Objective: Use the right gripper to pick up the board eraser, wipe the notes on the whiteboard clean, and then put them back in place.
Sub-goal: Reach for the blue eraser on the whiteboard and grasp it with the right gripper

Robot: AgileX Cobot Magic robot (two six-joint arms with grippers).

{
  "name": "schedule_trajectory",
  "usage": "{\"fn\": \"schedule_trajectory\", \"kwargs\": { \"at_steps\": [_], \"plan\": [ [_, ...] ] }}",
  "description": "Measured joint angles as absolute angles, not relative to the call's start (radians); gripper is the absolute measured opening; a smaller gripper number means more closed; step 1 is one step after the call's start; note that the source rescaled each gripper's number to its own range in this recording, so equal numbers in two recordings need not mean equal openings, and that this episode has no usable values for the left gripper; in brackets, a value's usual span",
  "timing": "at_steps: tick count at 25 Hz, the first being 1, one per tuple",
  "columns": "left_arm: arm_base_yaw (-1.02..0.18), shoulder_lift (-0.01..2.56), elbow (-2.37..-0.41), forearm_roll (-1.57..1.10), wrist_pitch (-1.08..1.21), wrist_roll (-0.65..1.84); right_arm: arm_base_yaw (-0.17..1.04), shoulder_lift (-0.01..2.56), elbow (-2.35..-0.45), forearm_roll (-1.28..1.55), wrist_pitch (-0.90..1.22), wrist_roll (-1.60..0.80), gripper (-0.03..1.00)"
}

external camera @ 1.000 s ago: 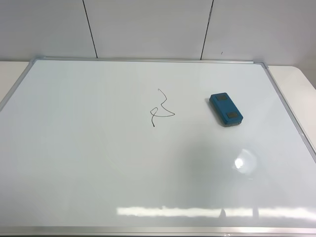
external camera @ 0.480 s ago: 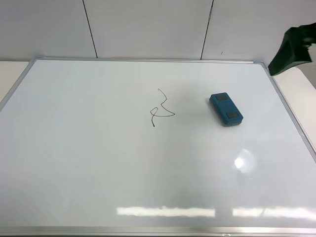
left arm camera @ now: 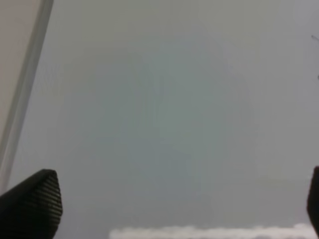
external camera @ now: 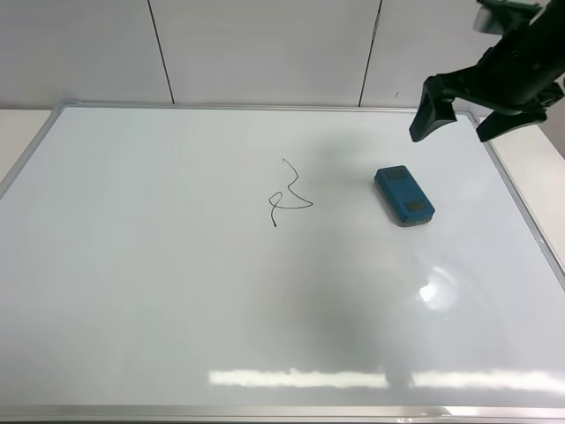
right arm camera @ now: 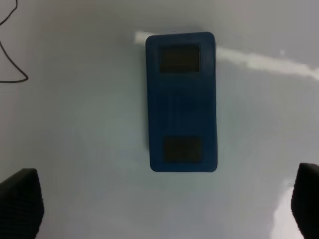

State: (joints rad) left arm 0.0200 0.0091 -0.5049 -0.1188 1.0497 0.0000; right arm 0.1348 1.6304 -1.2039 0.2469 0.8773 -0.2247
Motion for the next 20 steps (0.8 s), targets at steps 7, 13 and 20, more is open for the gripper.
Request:
{"fn": "schedule_trajectory", "kwargs": {
  "at_steps": [7,13,20],
  "plan": [
    [0.020,0.009,-0.505,-0.119,1.050,0.000,0.180,1.769,-1.204,0.185,0.839,-0.176,1.00],
    [0.020,0.009,-0.505,-0.119,1.050,0.000,0.183,1.817,-1.204,0.157,0.795,-0.164,1.00],
    [0.020,0.009,-0.505,-0.120,1.050,0.000,0.184,1.861,-1.205,0.139,0.748,-0.149,1.00]
  ]
}}
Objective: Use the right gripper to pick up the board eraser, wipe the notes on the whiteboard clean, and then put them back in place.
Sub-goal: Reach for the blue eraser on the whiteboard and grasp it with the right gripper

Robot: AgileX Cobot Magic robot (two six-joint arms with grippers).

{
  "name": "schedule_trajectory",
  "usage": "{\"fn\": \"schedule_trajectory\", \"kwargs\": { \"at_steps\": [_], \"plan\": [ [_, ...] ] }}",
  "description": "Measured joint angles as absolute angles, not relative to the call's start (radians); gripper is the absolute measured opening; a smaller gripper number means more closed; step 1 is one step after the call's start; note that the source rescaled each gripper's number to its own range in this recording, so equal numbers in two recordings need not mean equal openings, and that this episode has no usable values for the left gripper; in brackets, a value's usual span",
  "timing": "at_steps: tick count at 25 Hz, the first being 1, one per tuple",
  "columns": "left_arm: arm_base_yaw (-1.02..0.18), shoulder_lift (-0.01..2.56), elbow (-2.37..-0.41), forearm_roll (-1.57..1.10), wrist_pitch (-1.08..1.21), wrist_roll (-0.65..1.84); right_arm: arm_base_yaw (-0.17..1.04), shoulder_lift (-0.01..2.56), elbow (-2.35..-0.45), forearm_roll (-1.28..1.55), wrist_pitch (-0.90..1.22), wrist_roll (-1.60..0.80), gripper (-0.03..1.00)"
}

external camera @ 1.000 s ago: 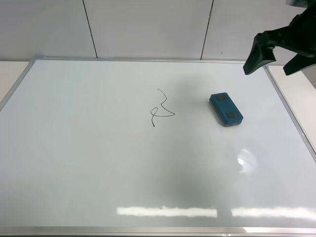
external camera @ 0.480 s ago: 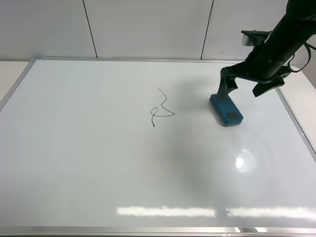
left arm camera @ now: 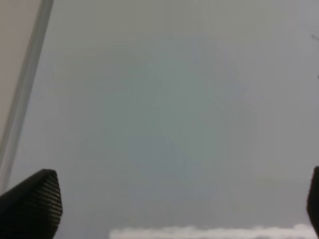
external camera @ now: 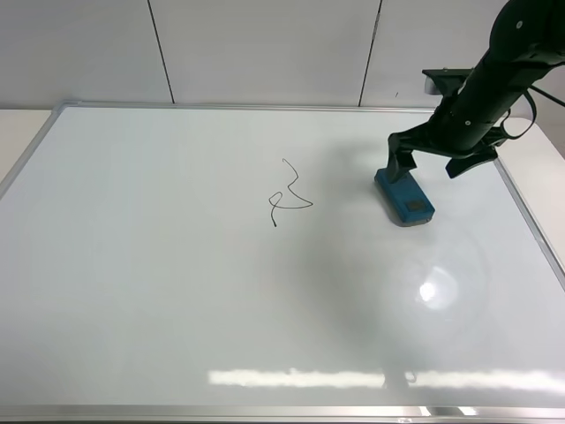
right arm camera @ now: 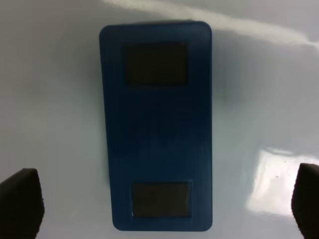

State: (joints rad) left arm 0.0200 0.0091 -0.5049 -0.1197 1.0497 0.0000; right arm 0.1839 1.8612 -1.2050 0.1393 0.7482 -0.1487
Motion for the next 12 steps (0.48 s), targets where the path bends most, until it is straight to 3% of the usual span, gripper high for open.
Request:
{"fn": "schedule_trajectory", "kwargs": {
  "at_steps": [12],
  "plan": [
    [0.020,0.009,-0.505,-0.119,1.050,0.000,0.184,1.937,-1.205,0.133,0.661,-0.148,1.00]
  ]
}}
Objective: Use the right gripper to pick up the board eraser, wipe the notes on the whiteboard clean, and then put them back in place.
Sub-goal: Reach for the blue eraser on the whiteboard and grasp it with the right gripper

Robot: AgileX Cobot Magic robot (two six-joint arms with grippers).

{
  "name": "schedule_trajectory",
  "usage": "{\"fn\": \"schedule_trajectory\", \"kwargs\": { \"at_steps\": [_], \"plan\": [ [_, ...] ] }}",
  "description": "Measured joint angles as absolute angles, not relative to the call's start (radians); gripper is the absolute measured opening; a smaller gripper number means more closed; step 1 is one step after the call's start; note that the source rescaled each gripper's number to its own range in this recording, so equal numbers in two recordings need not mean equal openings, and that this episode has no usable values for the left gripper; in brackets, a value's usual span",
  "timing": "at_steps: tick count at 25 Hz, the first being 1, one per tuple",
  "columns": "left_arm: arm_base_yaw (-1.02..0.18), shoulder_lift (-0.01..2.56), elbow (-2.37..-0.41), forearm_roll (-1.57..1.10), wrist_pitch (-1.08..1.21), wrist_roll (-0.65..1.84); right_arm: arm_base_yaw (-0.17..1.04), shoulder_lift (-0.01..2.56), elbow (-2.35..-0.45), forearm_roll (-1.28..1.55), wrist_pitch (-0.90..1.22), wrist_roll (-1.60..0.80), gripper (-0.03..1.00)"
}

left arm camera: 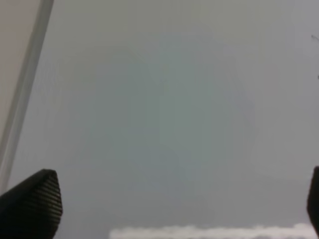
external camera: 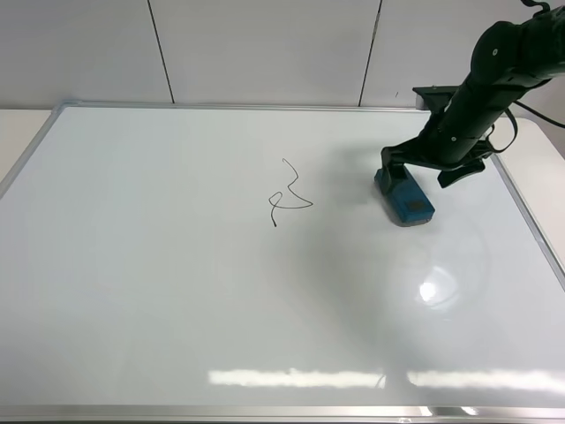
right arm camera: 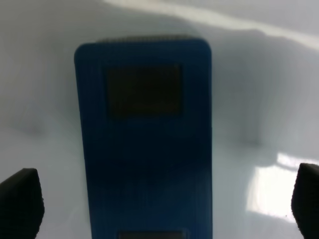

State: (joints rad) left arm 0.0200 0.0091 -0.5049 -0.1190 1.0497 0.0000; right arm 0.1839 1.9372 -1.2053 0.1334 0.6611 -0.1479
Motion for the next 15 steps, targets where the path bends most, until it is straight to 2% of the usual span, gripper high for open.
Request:
{"fn": "schedule_trajectory", "kwargs": {
  "at_steps": [15],
  "plan": [
    [0.020,0.009,-0.505,-0.119,1.050,0.000,0.219,1.997,-1.220,0.144,0.602,-0.148,1.00]
  ]
}}
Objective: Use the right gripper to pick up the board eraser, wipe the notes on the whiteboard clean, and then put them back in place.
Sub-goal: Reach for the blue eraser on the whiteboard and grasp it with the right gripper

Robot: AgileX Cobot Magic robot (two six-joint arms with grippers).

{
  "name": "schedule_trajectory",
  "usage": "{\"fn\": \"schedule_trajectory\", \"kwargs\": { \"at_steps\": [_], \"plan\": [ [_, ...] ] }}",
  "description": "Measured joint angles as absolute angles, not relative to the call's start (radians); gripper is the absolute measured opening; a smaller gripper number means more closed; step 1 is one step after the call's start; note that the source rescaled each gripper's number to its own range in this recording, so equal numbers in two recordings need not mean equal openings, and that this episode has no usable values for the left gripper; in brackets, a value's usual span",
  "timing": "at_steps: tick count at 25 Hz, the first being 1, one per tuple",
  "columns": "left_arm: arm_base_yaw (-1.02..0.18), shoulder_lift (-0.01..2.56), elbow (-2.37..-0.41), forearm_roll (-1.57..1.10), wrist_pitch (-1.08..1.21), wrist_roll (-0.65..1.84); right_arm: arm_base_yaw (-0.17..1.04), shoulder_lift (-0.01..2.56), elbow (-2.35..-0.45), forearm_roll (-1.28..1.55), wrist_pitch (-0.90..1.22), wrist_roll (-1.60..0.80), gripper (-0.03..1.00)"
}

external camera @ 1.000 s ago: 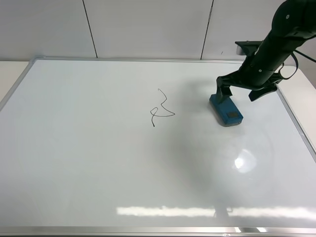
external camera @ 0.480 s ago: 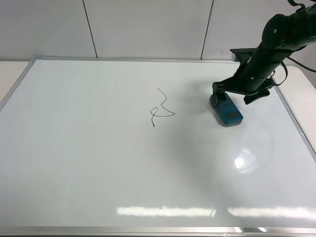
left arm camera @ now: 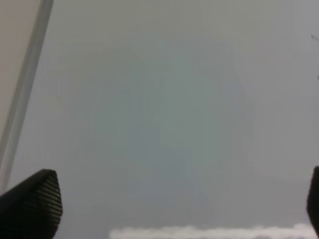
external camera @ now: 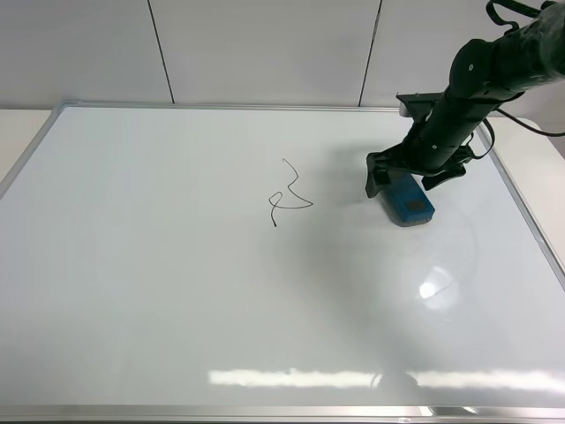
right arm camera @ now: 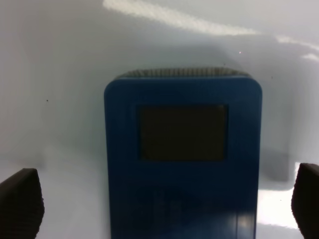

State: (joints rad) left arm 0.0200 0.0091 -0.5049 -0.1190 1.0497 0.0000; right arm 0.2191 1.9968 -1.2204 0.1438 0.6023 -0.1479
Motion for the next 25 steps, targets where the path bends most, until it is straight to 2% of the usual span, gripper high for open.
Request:
{"fn": "schedule_trajectory", "kwargs": {
  "at_steps": [7,9,11,14,15,16,25],
  "plan": [
    [0.020,0.009,-0.505,-0.119,1.050,0.000,0.219,1.997,-1.220,0.141,0.613,-0.148,0.99],
    [0.020,0.009,-0.505,-0.119,1.050,0.000,0.219,1.997,-1.220,0.141,0.617,-0.148,0.90],
    [0.020,0.009,-0.505,-0.119,1.050,0.000,0.219,1.997,-1.220,0.144,0.623,-0.148,0.71],
    [0.020,0.009,-0.505,-0.119,1.050,0.000,0.219,1.997,-1.220,0.156,0.628,-0.143,0.27],
    [0.020,0.009,-0.505,-0.119,1.050,0.000,0.219,1.997,-1.220,0.166,0.630,-0.138,0.10],
    [0.020,0.009,-0.505,-0.119,1.050,0.000,0.219,1.997,-1.220,0.171,0.632,-0.136,0.00],
    [0.020,0.009,-0.505,-0.119,1.050,0.000,0.219,1.997,-1.224,0.171,0.662,-0.103,0.01]
  ]
}}
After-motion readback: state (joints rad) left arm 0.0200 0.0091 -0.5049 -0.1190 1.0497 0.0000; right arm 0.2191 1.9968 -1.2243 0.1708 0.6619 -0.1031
